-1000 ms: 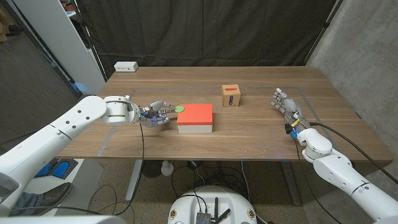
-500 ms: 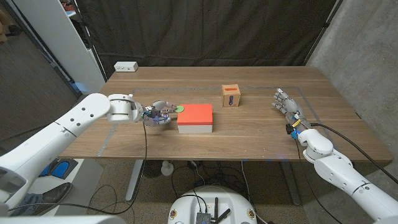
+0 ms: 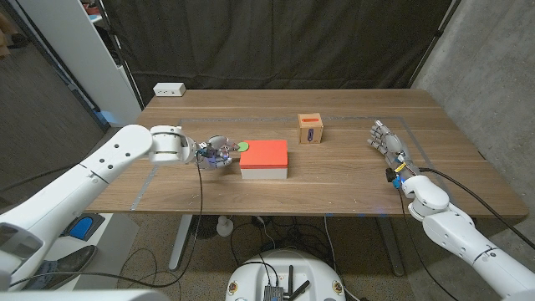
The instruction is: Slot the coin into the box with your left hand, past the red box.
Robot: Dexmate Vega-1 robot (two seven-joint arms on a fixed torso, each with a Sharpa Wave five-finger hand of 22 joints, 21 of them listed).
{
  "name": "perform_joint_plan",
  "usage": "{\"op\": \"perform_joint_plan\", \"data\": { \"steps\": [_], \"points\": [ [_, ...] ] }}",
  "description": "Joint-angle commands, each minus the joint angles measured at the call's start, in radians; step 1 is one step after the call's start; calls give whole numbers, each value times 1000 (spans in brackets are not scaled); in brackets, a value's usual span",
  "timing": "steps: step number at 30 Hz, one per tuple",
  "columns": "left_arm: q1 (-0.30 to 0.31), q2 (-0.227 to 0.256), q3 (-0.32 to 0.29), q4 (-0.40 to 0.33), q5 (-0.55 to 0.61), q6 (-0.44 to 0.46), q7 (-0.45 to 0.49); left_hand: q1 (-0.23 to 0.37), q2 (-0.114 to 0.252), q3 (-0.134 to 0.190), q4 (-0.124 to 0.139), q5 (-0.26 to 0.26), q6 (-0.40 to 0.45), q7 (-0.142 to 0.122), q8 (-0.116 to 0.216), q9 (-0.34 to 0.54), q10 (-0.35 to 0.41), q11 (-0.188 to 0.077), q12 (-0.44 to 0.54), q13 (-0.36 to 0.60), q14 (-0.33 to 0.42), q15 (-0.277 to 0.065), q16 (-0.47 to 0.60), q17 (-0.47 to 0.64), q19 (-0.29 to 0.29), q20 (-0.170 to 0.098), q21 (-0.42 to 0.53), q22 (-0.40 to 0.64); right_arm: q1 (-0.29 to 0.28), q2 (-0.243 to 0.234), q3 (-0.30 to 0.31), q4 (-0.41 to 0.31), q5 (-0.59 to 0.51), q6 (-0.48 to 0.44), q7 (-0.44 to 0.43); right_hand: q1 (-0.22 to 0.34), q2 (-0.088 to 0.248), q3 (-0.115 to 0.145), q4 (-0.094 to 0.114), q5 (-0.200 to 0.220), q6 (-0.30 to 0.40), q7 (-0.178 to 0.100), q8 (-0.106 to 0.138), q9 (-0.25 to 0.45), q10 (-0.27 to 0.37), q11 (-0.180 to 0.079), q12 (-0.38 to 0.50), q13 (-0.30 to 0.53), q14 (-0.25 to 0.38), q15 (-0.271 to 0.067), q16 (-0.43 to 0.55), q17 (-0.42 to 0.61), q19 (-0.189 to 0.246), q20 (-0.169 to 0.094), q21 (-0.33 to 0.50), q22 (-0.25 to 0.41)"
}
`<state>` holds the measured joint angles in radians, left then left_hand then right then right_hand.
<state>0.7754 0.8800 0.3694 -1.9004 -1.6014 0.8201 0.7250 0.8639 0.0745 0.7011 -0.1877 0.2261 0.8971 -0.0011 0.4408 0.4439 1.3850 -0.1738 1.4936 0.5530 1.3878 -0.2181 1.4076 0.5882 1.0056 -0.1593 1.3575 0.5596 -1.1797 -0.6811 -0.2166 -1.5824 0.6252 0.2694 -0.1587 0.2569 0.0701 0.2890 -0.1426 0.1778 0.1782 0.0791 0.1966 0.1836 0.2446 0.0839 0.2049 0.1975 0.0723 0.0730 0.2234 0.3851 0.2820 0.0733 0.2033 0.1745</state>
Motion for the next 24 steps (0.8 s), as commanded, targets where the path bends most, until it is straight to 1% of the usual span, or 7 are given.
{"op": "perform_joint_plan", "data": {
  "steps": [1, 4, 12, 19, 21, 22, 24],
  "points": [
    [19, -13, -6, -19, -4, -54, 55, 30, 11, 10, 1, 6, 120, 72, 11, 7, 8, 6, -4, -1, 7, 6, -2, 3, -6, -55, 14, -5, -15, 8, 10, 18, 5, 20, -1, 0, 2, 2, -4, 5, 6, 0, 3, 3, 8, 2, 7, 5, 6, 2, 5, 1, 5, 6, -3, 3],
    [30, -15, -11, -24, -2, -70, 59, 32, 11, 11, 2, 6, 123, 74, 12, 4, 8, 7, -2, 2, 8, 6, -1, 4, -8, -55, 17, -8, -15, 9, 11, 15, 4, 19, -5, 0, 1, 2, -4, 5, 6, 0, 3, 3, 8, 3, 6, 6, 6, 3, 5, 0, 5, 7, -3, 3],
    [74, -6, -34, -38, 23, -123, 8, 44, 5, 15, 3, 6, 138, 82, 21, 3, 9, 8, 0, 9, 6, 7, -4, 3, -16, -55, 37, -17, -18, 4, 14, -6, -13, 14, -27, -1, 0, 1, -4, 5, 7, -1, 3, 3, 9, 4, 6, 6, 5, 4, 4, 0, 5, 6, -3, 3],
    [120, 8, -67, -57, 53, -175, -57, 48, 4, 17, 5, 7, 137, 80, 23, 0, 8, 10, 2, 17, 8, 7, -1, 11, -20, -55, 50, -26, -42, -3, 26, -43, -25, 6, -58, -1, 0, 1, -4, 5, 7, -1, 3, 3, 8, 3, 5, 6, 5, 3, 4, 0, 4, 6, -4, 3],
    [129, 12, -74, -62, 61, -183, -71, 48, 4, 18, 6, 7, 139, 81, 25, 1, 8, 10, 1, 17, 6, 7, -1, 12, -22, -55, 53, -28, -51, -6, 30, -53, -30, 4, -67, -1, 0, 1, -4, 5, 8, -1, 3, 3, 9, 3, 6, 7, 5, 4, 5, 0, 4, 6, -4, 3],
    [132, 14, -77, -65, 65, -187, -79, 48, 5, 19, 7, 7, 125, 87, 24, 8, 8, 10, 0, 17, 8, 7, 2, 17, -27, -55, 56, -29, -54, -7, 31, -57, -34, 5, -70, -1, 0, 1, -4, 5, 8, -1, 3, 3, 9, 4, 6, 7, 5, 3, 4, 0, 3, 6, -4, 3],
    [140, 17, -82, -70, 74, -195, -94, 47, 5, 20, 7, 7, 120, 87, 26, 14, 8, 12, -1, 16, 6, 7, 0, 18, -30, -54, 62, -29, -63, -8, 35, -67, -34, 2, -77, -1, 0, 1, -4, 5, 8, -2, 3, 3, 8, 4, 5, 7, 6, 3, 5, 0, 3, 6, -4, 3]
  ]
}}
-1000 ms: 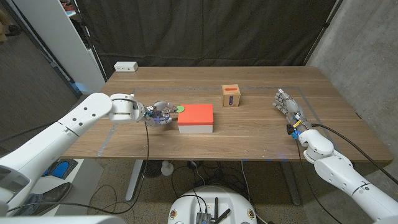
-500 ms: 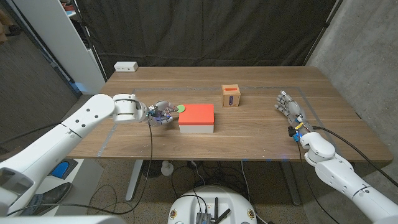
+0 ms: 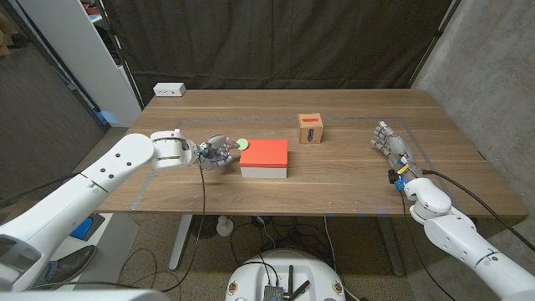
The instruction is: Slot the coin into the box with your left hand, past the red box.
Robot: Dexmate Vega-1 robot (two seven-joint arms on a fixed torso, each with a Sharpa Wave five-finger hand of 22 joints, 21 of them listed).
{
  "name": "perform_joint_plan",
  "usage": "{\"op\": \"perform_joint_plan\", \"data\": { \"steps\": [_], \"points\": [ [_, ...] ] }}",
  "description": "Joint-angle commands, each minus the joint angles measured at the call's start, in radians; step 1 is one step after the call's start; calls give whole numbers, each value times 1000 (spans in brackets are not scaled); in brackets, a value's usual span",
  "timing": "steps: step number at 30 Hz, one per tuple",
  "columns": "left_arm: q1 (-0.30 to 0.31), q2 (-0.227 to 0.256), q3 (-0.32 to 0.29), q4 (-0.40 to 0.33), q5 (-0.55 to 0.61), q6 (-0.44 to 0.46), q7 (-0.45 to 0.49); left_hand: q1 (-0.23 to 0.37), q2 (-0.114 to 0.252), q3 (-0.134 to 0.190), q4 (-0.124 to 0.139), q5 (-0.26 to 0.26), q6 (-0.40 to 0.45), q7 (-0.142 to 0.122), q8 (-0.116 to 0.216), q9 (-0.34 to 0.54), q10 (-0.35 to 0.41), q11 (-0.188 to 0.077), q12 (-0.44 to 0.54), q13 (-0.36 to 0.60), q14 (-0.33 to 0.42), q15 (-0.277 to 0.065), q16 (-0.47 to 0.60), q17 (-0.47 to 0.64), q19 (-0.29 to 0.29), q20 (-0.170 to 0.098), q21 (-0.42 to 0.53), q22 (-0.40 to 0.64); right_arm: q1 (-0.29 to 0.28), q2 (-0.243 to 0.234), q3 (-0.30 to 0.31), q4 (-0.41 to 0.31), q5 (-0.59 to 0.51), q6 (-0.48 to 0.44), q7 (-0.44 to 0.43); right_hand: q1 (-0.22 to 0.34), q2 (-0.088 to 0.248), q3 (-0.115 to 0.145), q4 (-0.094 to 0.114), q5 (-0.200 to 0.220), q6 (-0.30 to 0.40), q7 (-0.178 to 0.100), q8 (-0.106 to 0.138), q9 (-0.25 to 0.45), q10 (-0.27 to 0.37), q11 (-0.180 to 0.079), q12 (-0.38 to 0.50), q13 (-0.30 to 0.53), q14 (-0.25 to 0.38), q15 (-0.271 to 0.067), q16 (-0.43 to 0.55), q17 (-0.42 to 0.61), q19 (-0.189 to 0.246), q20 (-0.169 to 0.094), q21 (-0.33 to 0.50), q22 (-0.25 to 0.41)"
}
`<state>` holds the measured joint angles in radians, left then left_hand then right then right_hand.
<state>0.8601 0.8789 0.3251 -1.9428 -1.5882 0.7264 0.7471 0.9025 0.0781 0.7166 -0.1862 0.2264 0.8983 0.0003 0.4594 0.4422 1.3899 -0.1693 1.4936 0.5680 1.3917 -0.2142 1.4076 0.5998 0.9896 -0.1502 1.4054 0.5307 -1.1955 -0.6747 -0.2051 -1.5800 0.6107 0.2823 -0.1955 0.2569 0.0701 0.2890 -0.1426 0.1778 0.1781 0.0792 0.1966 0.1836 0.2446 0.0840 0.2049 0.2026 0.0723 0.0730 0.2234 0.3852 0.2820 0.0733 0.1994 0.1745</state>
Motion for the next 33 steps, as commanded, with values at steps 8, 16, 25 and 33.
{"op": "perform_joint_plan", "data": {
  "steps": [8, 16, 25, 33],
  "points": [
    [81, 33, -62, -59, 91, -127, -153, 7, 3, 5, 6, 6, 114, 84, 6, 17, 1, 6, 1, 8, 5, 3, 2, 12, -19, -63, 26, -10, -74, -16, 34, -101, -30, -16, -62, -1, 0, 2, -4, 5, 9, -1, 3, 3, 8, 4, 5, 2, 4, 3, 4, 0, 3, 6, 0, 3],
    [84, 50, -70, -85, 167, -154, -203, -2, 4, 7, 8, 6, 109, 78, 6, 19, -3, 4, 2, 18, 0, 3, 2, 24, -29, -63, 41, -18, -88, -12, 41, -113, -35, -12, -67, -1, 1, 2, -4, 5, 9, -2, 3, 3, 8, 3, 5, 2, 4, 3, 4, 0, 2, 5, 0, 3],
    [9, 31, -21, -76, 261, -135, -252, -6, 2, 4, 5, 2, 115, 78, 2, 9, -3, 4, -3, 16, 0, 3, -8, 14, -36, -64, 52, -25, -106, -10, 50, -126, -43, -7, -74, -1, 1, 2, -4, 5, 9, -2, 2, 3, 8, 3, 5, 3, 3, 2, 4, -1, 2, 5, 0, 3],
    [-72, -2, 46, -90, 449, -137, -239, -6, 4, 8, 6, 1, 115, 79, -3, 2, -4, 5, -1, 22, 0, 3, -6, 22, -40, -63, 64, -33, -118, -10, 61, -139, -49, -6, -81, 0, 2, 2, -4, 5, 10, 0, 3, 3, 8, 3, 4, 3, 4, 2, 4, -1, 2, 5, 0, 3]
  ]
}}
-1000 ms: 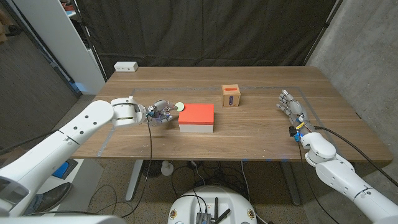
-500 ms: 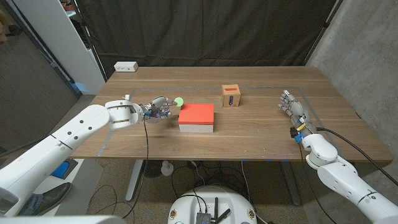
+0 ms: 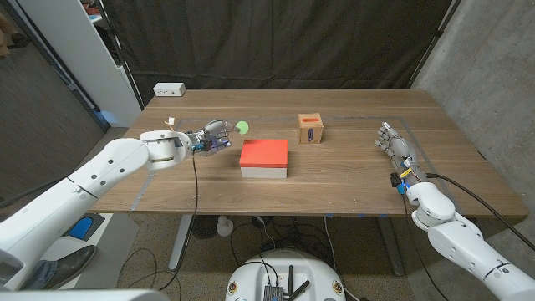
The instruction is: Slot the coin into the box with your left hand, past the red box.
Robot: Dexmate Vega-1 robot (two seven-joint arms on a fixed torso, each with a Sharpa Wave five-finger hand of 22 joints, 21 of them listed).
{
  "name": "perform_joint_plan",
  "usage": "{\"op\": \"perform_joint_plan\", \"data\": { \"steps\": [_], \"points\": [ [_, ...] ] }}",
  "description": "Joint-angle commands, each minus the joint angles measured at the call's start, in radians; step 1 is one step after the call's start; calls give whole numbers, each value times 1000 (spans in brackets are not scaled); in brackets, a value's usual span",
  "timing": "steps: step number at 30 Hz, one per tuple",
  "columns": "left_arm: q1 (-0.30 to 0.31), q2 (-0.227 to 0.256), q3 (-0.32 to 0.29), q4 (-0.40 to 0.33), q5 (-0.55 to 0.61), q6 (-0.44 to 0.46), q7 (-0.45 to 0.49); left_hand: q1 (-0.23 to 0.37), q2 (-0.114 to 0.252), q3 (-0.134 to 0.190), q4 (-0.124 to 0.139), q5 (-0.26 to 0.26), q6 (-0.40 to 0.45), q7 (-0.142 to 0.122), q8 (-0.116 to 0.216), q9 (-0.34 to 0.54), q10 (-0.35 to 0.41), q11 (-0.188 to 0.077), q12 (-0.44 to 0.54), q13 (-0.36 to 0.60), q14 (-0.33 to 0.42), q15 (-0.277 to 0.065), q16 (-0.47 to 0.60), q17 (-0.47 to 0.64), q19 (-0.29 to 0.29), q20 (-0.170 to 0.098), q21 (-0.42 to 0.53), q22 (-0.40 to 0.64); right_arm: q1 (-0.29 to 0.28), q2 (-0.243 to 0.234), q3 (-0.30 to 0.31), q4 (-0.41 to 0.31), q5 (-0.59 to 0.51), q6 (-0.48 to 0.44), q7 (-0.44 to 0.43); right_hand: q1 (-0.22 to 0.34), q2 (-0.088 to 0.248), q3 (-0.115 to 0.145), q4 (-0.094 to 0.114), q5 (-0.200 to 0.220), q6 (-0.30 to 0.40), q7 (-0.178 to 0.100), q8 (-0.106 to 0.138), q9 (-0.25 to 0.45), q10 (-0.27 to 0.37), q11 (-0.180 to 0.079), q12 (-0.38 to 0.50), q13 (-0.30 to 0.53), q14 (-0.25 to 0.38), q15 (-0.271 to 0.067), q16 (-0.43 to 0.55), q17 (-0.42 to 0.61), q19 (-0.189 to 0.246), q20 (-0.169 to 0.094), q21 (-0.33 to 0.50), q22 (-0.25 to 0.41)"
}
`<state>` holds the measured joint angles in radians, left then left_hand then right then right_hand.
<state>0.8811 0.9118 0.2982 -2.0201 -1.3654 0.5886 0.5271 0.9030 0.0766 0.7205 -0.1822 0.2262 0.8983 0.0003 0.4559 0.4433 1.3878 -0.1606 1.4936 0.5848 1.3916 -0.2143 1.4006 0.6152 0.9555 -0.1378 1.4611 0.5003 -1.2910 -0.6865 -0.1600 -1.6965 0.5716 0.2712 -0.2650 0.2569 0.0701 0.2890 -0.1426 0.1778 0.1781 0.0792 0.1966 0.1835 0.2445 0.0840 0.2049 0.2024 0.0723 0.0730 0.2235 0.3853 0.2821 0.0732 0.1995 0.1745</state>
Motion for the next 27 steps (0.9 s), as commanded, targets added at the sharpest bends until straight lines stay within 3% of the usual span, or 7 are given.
{"op": "perform_joint_plan", "data": {
  "steps": [1, 27],
  "points": [
    [-100, -42, 80, -11, 245, 0, -18, -7, 5, 3, 1, 1, 115, 78, 0, 2, -1, -4, -4, 1, -1, 3, -1, 4, -6, -76, 9, -3, -23, 2, 17, -23, -8, 5, -11, 0, 2, 3, -4, 6, 10, 0, 3, 3, 8, 2, 4, 3, 4, 2, 5, -1, 2, 5, 0, 3],
    [-231, -257, 255, 8, 699, 48, 64, -9, 2, 8, 1, -1, 119, 76, -2, 12, 0, -1, -3, 13, 1, 4, 1, 11, -14, -76, 46, -24, -30, 17, 33, 1, 6, 35, 18, 1, 3, 4, -4, 6, 10, -1, 2, 3, 12, 3, 5, 4, 5, 2, 5, -2, 3, 4, 0, 3]
  ]
}}
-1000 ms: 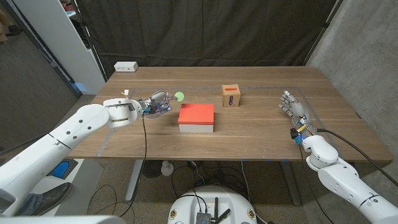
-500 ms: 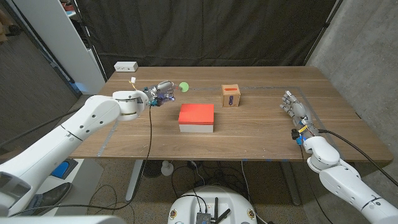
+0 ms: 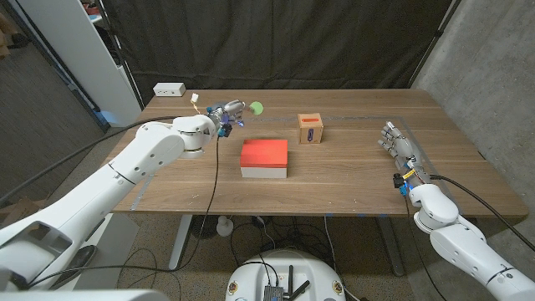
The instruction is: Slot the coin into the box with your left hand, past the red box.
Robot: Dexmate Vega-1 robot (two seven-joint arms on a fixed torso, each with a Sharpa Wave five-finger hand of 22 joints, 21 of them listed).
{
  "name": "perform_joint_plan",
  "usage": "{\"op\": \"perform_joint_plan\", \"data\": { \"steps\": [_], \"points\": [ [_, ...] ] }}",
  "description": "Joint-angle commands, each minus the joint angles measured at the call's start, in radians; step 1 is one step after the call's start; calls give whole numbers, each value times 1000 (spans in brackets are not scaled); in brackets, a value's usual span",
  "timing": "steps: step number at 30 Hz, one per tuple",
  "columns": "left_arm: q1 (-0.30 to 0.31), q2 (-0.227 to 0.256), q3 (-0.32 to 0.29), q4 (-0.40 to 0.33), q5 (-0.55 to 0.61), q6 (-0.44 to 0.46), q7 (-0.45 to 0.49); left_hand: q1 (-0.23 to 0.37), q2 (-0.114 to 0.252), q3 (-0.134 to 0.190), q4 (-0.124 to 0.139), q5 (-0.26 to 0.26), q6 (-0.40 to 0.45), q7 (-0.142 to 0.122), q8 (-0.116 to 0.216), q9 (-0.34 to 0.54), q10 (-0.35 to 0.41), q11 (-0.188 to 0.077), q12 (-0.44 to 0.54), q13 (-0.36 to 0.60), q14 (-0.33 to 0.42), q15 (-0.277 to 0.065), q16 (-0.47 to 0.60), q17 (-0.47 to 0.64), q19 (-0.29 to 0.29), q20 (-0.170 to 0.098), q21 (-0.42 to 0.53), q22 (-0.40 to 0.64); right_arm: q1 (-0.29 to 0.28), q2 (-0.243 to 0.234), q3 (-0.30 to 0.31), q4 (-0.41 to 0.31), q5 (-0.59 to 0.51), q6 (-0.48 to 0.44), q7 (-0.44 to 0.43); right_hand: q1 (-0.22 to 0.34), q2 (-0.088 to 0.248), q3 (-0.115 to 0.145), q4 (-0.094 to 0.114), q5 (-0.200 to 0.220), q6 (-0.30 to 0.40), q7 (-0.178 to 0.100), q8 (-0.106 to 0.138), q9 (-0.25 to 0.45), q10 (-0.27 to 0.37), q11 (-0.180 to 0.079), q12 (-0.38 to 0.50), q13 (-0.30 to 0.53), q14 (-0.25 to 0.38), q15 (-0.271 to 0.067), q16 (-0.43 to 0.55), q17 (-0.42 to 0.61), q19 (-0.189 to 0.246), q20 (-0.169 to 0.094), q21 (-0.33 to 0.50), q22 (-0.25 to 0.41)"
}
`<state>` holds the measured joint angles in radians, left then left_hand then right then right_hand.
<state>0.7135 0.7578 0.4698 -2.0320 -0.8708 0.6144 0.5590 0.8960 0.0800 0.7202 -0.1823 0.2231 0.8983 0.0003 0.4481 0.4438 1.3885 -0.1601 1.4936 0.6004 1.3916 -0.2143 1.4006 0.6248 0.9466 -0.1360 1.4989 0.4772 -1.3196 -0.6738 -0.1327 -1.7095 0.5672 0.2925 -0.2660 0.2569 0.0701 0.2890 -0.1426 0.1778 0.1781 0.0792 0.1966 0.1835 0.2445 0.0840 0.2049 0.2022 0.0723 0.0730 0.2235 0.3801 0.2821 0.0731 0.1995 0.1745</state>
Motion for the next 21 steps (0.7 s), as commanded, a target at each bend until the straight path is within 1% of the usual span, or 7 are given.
{"op": "perform_joint_plan", "data": {
  "steps": [1, 7, 13, 21],
  "points": [
    [-69, -113, 91, 24, 220, 25, 33, -2, -1, 8, 1, 2, 119, 77, 5, 10, -1, -2, 2, 4, 6, 4, 6, 5, -7, -78, 8, -3, -1, 5, 6, 15, 12, 14, 20, 1, 3, 4, -4, 6, 10, -1, 2, 3, 12, 3, 5, 4, 5, 2, 5, 4, 3, 4, 0, 3],
    [-117, -170, 145, 51, 330, 56, 42, -3, -2, 10, 0, 2, 122, 76, 4, 10, 2, -3, 0, 1, 4, 4, 6, 8, -7, -78, 14, -7, -1, 6, 8, 25, 15, 23, 29, 1, 3, 4, -4, 6, 10, 0, 2, 3, 11, 4, 4, 4, 5, 2, 5, 3, 3, 4, 0, 3],
    [-179, -216, 214, 87, 459, 106, 43, -3, -4, 12, 0, 3, 122, 75, 3, 12, 3, 0, 1, 4, 4, 4, 8, 10, -9, -78, 20, -10, -3, 8, 12, 31, 22, 26, 31, 1, 3, 4, -4, 6, 10, 0, 1, 3, 11, 3, 4, 4, 5, 1, 5, 3, 3, 4, 1, 3],
    [-262, -249, 317, 132, 624, 160, -12, -5, -3, 16, 1, 4, 125, 74, 1, 11, -1, -1, 10, 21, 5, 4, 16, 23, -10, -78, 29, -8, -7, 9, 18, 39, 33, 34, 40, 1, 3, 4, -4, 6, 10, -1, 1, 3, 12, 2, 5, 5, 4, 1, 5, 3, 3, 4, 1, 3]
  ]
}}
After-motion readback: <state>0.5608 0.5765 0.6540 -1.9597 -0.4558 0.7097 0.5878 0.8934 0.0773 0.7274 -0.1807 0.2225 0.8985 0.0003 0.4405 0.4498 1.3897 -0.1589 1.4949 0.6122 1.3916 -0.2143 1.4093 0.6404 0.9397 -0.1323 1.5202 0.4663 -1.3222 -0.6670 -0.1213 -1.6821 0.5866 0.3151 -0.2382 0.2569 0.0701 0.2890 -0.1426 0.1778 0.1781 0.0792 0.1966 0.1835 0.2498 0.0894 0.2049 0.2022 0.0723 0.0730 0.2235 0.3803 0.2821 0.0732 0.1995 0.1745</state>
